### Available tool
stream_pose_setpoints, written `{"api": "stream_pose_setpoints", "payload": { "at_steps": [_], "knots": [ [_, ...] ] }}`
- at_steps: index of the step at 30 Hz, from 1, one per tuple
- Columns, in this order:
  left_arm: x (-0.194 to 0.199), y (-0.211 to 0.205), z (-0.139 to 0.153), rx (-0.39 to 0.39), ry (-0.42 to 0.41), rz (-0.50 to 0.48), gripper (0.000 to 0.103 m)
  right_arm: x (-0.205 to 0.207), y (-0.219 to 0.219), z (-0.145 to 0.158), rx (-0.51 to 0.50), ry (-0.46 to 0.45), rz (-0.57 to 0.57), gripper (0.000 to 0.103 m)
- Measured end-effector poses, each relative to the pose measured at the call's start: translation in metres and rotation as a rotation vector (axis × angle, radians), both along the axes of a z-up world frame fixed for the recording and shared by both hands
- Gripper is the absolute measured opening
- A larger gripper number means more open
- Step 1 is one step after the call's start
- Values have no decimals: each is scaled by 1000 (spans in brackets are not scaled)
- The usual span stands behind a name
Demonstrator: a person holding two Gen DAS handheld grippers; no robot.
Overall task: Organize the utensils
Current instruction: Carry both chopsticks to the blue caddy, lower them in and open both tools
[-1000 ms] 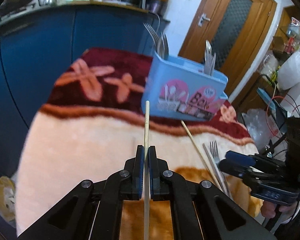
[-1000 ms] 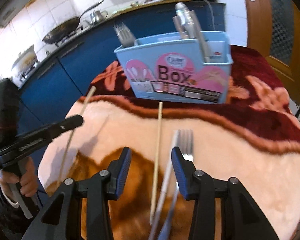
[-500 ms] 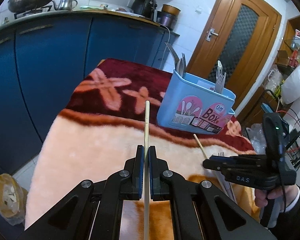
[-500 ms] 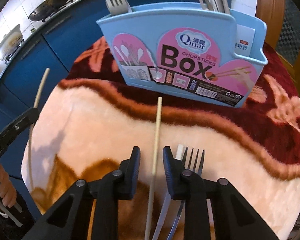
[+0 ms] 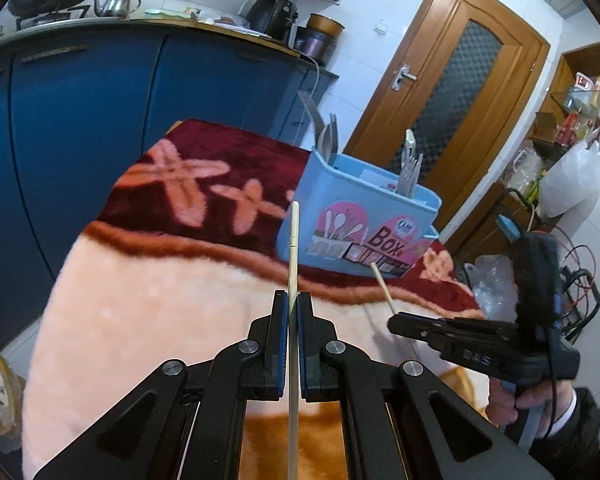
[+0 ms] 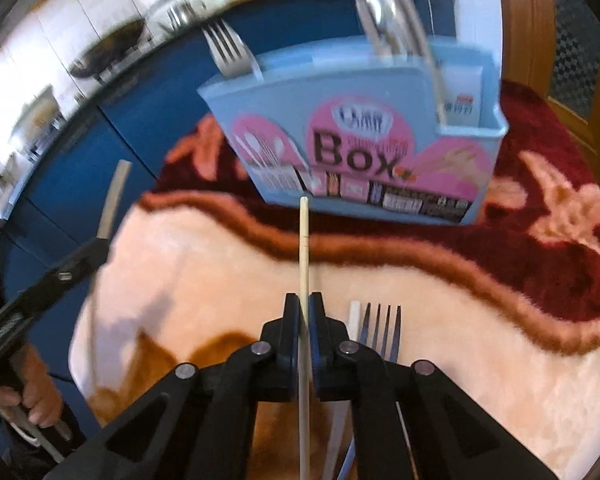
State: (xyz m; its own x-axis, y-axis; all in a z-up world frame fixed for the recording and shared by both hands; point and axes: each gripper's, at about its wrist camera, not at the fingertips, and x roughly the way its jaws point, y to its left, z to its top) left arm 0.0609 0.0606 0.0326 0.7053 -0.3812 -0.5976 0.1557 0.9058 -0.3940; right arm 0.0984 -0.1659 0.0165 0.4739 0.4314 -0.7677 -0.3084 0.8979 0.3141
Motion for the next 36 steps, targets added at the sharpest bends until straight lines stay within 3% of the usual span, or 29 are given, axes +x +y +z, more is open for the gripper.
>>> {"api": "stream_pose_setpoints", "payload": {
  "at_steps": [8,17,22,30,36],
  "knots": [
    [8,-13,23,1,-122,31,4,-27,-26,36,95,-147,-54,7],
    [42,-27,64,-14,-274,50,4,-29,-50,62,146,-318,-147,7],
    [63,-39,84,63,-399,104,4,-22,-55,62,152,-341,-156,7],
    [95,-41,105,-42,-505,129,4,-9,-68,59,155,-366,-165,7],
    [108,-54,97,-36,-600,159,4,1,-75,62,160,-402,-178,7]
  ]
}}
